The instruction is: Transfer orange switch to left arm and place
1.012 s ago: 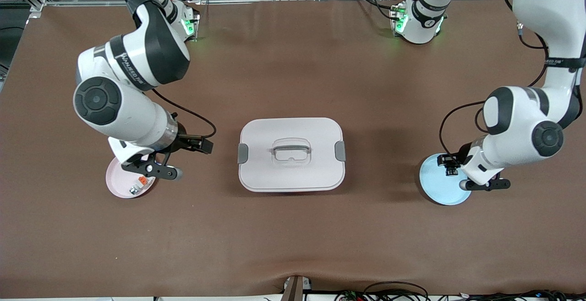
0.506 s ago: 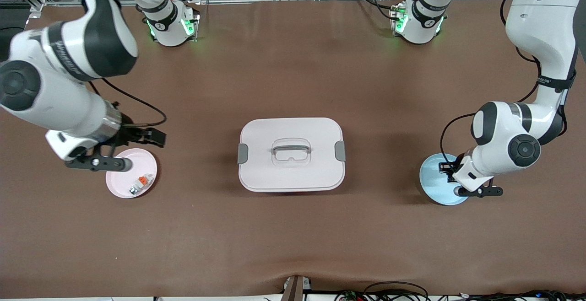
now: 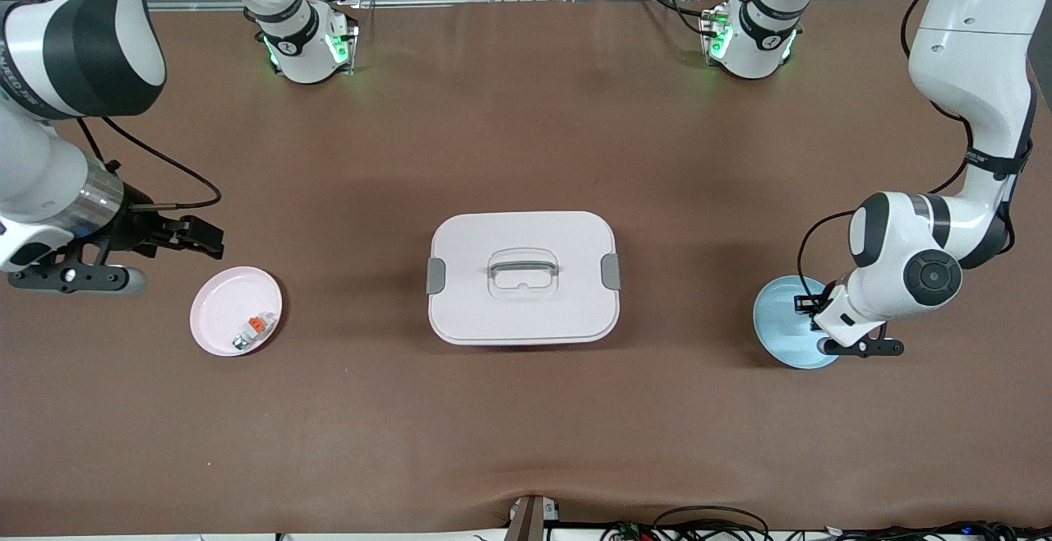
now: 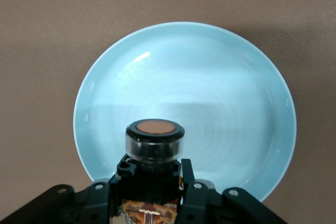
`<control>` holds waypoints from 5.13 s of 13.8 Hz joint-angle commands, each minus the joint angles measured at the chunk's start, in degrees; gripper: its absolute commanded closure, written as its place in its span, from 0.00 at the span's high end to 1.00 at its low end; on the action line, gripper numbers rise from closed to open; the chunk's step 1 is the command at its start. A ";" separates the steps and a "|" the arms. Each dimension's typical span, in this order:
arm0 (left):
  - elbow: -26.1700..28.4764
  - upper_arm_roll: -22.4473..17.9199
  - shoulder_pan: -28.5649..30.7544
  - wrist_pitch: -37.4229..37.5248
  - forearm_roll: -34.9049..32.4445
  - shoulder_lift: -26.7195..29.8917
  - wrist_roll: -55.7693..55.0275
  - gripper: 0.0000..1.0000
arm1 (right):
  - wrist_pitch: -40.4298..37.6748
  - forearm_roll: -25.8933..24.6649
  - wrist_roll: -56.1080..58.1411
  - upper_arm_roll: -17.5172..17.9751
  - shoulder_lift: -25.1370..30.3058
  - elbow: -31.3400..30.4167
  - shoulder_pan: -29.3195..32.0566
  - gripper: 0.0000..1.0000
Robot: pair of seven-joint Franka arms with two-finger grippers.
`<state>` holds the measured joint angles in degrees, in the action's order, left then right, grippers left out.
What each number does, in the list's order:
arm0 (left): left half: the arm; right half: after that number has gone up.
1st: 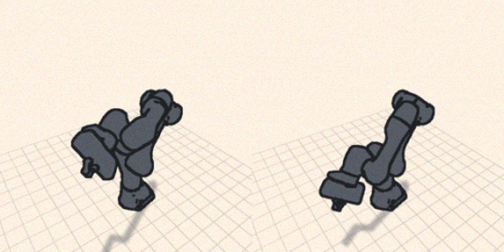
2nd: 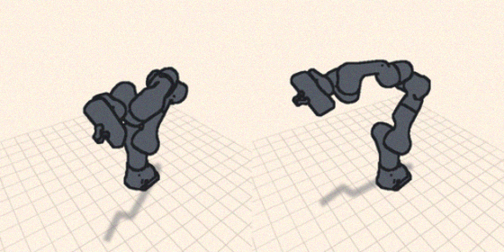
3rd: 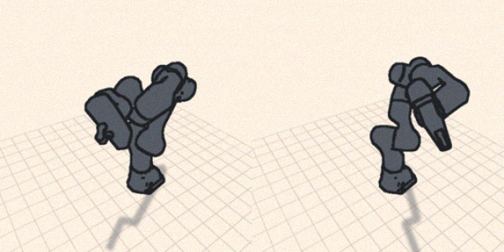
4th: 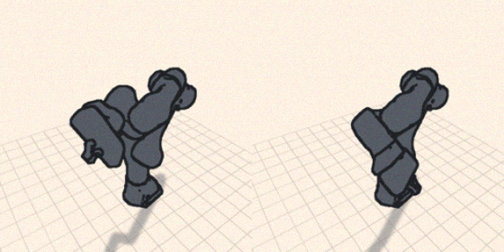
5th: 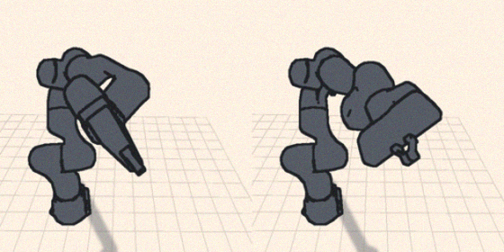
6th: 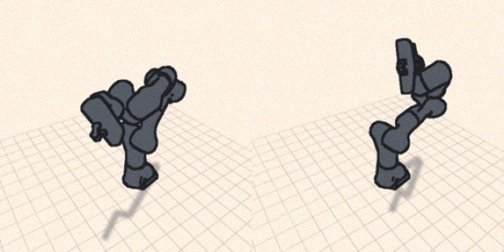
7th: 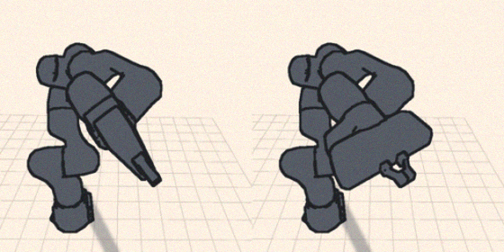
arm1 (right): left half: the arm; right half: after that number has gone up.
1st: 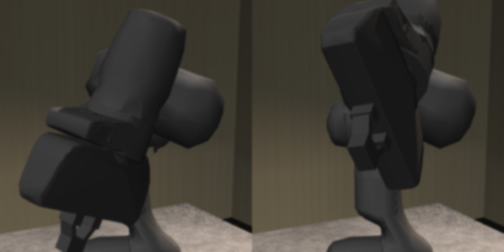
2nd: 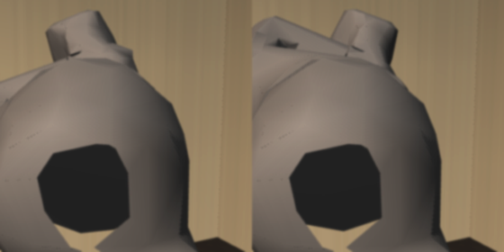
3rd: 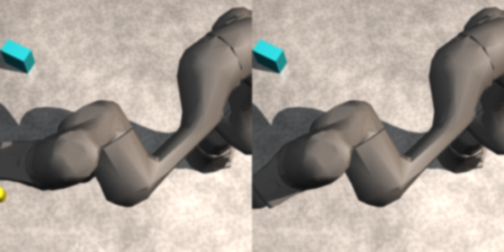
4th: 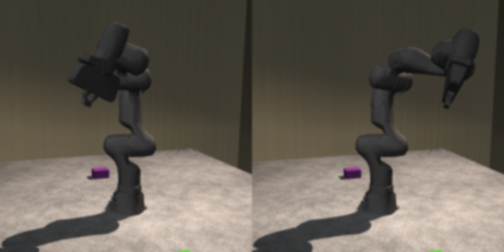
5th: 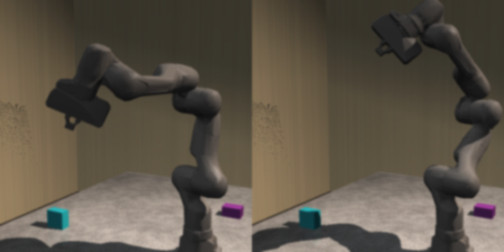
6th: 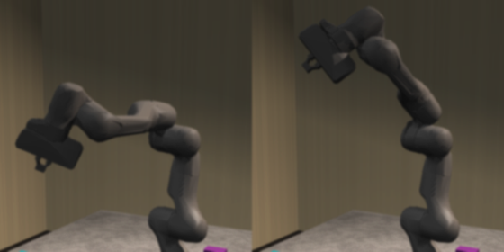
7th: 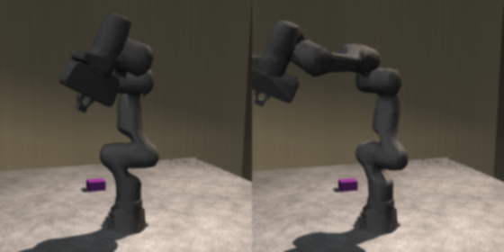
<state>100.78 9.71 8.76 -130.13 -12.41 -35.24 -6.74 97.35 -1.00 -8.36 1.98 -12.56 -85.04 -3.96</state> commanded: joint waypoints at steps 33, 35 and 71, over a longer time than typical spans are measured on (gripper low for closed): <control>-11.39 1.01 3.54 21.04 1.96 17.04 0.94 1.00 | -8.13 -0.24 8.36 1.18 7.11 -0.39 9.93 1.00; -11.84 0.75 4.25 23.60 1.96 21.42 1.03 1.00 | -8.23 -0.67 8.18 1.18 7.11 -0.13 9.76 1.00; -9.73 -5.50 -11.04 48.30 11.36 42.28 0.06 1.00 | -9.98 2.75 8.53 1.18 7.11 4.00 10.55 1.00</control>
<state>90.42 5.58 -1.09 -82.31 -1.95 5.97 -6.75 88.25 0.85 -0.42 2.39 -5.87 -81.47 5.28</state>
